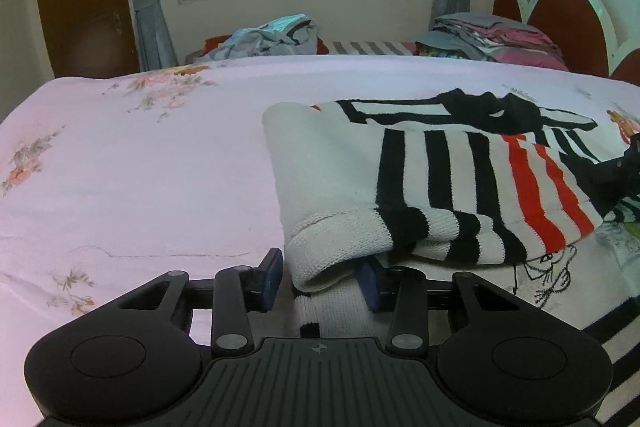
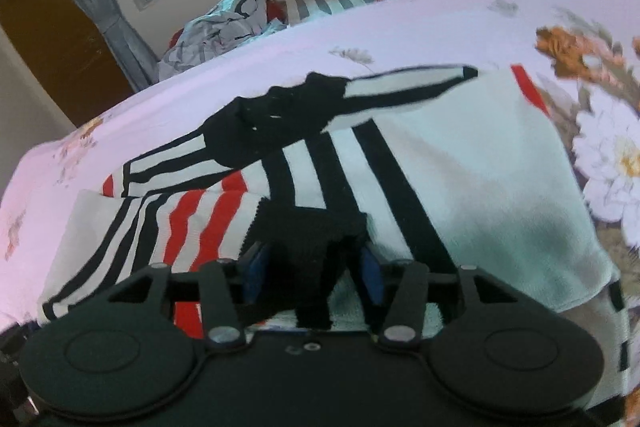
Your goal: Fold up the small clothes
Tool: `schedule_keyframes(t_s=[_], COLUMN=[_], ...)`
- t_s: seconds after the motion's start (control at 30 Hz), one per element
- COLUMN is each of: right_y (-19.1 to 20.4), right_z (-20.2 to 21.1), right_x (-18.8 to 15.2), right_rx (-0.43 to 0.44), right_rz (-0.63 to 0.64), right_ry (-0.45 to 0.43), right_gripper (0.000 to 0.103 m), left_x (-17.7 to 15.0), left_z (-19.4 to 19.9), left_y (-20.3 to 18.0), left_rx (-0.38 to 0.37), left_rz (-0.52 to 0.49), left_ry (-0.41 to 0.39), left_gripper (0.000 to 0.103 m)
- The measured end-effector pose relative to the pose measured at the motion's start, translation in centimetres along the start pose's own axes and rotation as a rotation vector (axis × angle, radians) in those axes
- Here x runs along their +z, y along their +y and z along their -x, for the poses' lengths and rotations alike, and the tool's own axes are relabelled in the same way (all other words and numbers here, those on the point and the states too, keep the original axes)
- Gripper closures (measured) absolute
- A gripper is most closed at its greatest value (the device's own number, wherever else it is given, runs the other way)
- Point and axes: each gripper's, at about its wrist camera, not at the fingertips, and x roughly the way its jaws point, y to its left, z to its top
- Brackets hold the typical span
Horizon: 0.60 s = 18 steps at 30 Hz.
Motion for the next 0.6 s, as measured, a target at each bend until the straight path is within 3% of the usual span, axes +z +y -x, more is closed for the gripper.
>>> schedule_keyframes(t_s=[0.03,0.07,0.1,0.2,0.4,0.6], right_y=[0.1,0.3,0.5,1.7,2.5,0.6], right_z=[0.0,-0.1,-0.2,0.3,2.5,2.0], right_x=[0.1,0.2,0.3,0.5,1.5,1.7], right_rx=[0.004,0.019,0.035,0.03,-0.051,-0.098], right_rz=[0.004,0.006,0.009,0.087,0.23,0.202], right_ry=[-0.007,-0.006,0.0,-0.018,-0.15,-0.142], right_gripper=[0.068,0.084,0.092,0.095,0.096,0.096], left_x=[0.0,0.1,0.1,0.2,0.2,0.1], left_z=[0.0,0.0,0.0,-0.1,-0.1,0.2], left_y=[-0.1,-0.1,-0.1,-0.2,-0.1,0.2], left_rx=[0.001,0.002,0.003,0.004,0.009,0.014], left_rz=[-0.001,-0.003,-0.005,-0.002,0.001,0.019], left_ry=[0.002,0.001,0.001,0.0,-0.004,-0.015], left_gripper=[0.062,0.062,0.062,0.062,0.062,0.062])
